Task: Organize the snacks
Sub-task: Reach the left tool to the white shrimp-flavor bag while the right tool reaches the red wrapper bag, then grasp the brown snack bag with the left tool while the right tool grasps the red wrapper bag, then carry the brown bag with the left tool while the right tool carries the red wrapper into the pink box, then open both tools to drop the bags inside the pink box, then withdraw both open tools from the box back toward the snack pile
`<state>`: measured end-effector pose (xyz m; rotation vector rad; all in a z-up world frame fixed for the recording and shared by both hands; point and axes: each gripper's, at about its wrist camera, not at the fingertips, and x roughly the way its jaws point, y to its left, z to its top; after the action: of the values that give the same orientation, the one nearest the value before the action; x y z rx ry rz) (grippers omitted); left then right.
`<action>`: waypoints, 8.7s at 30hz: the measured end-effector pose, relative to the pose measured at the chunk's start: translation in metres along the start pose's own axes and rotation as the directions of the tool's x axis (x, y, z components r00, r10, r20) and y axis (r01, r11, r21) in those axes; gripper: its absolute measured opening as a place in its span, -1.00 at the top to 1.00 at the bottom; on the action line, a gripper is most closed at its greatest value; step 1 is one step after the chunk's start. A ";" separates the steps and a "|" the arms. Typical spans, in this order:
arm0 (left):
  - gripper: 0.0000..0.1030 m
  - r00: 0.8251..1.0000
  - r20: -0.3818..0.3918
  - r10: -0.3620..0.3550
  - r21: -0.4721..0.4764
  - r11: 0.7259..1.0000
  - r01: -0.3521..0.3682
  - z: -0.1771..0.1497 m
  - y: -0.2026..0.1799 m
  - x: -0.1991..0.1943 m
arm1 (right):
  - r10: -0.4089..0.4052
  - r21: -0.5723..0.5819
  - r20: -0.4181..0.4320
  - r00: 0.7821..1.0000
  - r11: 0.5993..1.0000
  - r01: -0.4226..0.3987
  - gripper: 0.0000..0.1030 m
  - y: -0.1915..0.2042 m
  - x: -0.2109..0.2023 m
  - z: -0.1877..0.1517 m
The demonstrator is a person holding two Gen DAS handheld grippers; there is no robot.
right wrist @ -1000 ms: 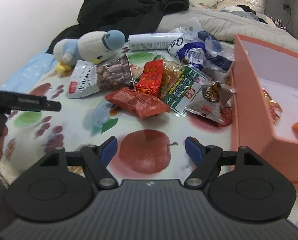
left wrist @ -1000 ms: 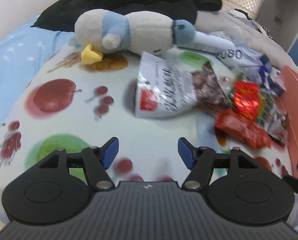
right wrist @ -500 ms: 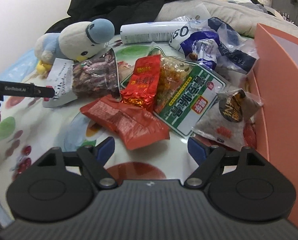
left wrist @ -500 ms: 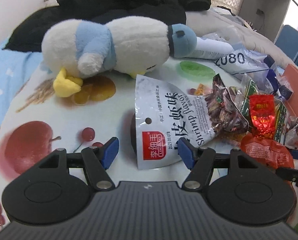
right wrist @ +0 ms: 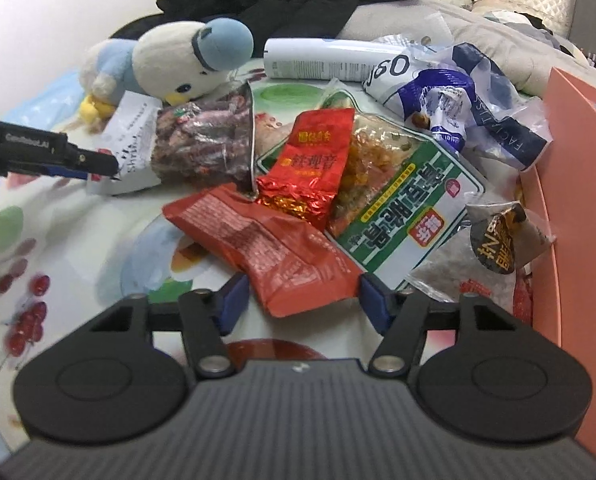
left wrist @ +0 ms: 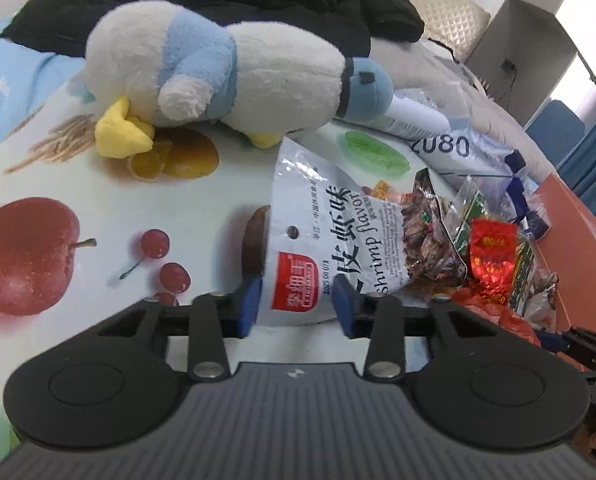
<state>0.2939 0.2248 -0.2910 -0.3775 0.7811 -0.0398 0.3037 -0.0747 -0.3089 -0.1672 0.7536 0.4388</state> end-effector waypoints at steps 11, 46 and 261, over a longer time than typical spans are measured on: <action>0.81 0.998 0.026 -0.058 -0.089 0.994 0.060 -0.024 -0.018 -0.042 | -0.011 0.011 0.020 1.000 1.000 0.010 -0.02 0.009 -0.033 -0.012; 0.85 0.998 -0.060 -0.024 -0.021 1.000 0.023 -0.094 -0.102 -0.127 | -0.029 0.016 -0.088 0.996 0.999 0.031 -0.54 0.023 -0.133 -0.092; -0.40 0.974 -0.001 -0.225 0.331 0.919 0.212 -0.058 -0.343 -0.242 | -0.338 0.444 0.226 0.914 0.870 0.212 -0.08 -0.080 -0.335 -0.042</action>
<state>0.1170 -0.0711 -0.0456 -0.1442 0.6777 -0.3690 0.0969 -0.2682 -0.1078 0.1855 0.4973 0.0168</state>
